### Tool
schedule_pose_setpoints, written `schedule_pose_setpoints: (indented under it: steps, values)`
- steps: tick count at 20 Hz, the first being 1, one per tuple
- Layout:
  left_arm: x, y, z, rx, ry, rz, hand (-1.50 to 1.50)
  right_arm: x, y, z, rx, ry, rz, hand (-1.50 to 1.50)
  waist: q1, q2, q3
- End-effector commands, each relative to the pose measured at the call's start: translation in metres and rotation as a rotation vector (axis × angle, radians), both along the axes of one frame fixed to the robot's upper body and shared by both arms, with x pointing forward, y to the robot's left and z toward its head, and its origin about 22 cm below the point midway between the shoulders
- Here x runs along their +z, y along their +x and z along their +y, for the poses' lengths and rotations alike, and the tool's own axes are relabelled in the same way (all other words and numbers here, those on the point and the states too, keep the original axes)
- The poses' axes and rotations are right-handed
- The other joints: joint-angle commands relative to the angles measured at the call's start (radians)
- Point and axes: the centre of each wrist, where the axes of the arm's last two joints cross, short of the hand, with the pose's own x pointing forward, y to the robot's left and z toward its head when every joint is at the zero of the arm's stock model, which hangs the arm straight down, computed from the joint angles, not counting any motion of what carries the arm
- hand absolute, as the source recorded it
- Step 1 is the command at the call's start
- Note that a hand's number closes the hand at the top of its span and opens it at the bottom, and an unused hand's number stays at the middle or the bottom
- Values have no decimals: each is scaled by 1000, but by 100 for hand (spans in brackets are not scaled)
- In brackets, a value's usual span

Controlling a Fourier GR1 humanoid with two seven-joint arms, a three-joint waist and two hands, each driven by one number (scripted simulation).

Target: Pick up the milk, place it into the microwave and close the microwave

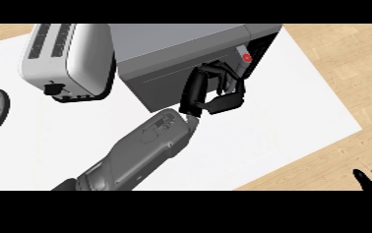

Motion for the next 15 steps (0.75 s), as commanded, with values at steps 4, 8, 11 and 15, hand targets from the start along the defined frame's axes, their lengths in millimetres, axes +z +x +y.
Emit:
schedule_pose_setpoints:
  steps: [4, 8, 11, 15]
  values:
    - [11, 19, -1, 15, 6, -1, 150, 5, -4, 0, 41, 34, 3, -150, -19, 21, 1]
    - [12, 21, -2, 23, 3, 1, 150, 5, -7, -3, 44, 25, 25, -150, -19, 18, 2]
    - [16, 23, -3, 27, 1, -11, 150, 7, -9, -6, 46, 14, 35, -150, -24, 15, 2]
    - [10, 21, -2, 30, -2, -5, 150, 14, -9, -5, 73, 21, 17, -150, -24, 16, 1]
